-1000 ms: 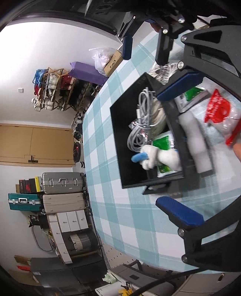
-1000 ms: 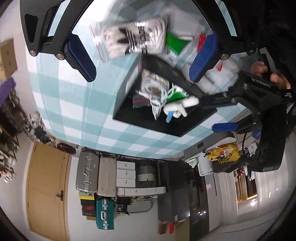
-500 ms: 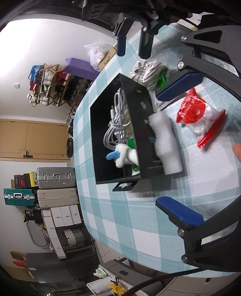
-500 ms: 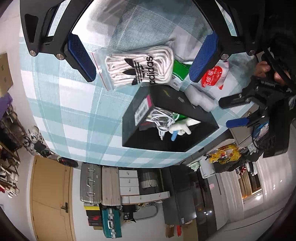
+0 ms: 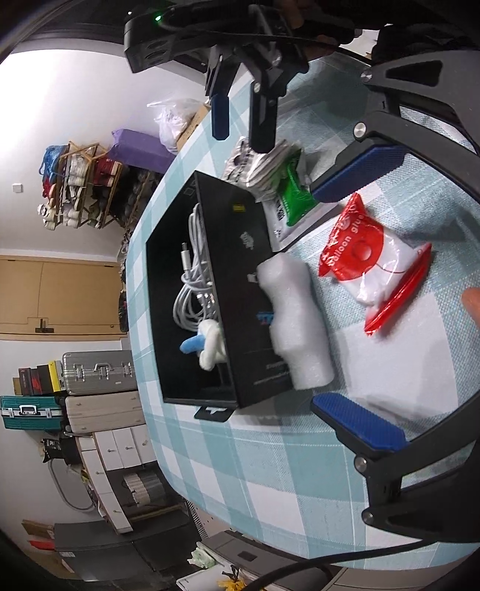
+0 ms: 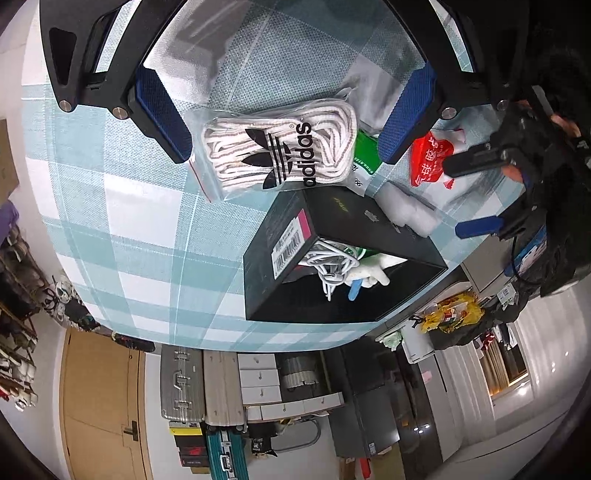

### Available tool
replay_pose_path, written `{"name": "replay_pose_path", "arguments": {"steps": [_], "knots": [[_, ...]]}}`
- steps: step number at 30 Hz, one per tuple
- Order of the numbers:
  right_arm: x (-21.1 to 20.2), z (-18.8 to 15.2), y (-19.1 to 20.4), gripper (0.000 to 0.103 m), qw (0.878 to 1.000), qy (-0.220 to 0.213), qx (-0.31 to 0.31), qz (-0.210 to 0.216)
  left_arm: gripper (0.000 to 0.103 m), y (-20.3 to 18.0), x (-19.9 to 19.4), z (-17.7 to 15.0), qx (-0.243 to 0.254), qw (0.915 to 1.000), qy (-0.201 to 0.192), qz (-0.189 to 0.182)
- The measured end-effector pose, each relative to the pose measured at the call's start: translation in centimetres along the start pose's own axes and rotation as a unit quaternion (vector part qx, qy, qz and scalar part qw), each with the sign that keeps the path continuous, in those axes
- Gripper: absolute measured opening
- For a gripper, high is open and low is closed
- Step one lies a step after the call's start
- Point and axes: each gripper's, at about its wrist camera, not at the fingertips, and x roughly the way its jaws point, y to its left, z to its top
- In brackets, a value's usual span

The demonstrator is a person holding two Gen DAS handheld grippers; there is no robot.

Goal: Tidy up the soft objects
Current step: 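Move both tools toward the red balloon glue packet and the Adidas rope bag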

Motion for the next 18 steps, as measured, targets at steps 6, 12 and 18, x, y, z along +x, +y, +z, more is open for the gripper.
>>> {"name": "replay_pose_path", "arguments": {"steps": [6, 12, 18], "knots": [[0.8, -0.1, -0.4, 0.102, 1.000, 0.004, 0.014, 0.008, 0.103, -0.5, 0.4, -0.4, 0.012, 0.9999, 0.010, -0.001], [1.7, -0.2, -0.2, 0.102, 1.000, 0.015, 0.016, 0.008, 0.103, -0.9, 0.6, -0.6, 0.022, 0.9995, 0.022, -0.010], [2.2, -0.2, -0.6, 0.102, 0.999, 0.023, 0.027, 0.001, 0.103, -1.1, 1.0, -0.5, 0.029, 0.9988, 0.033, -0.019]]}}
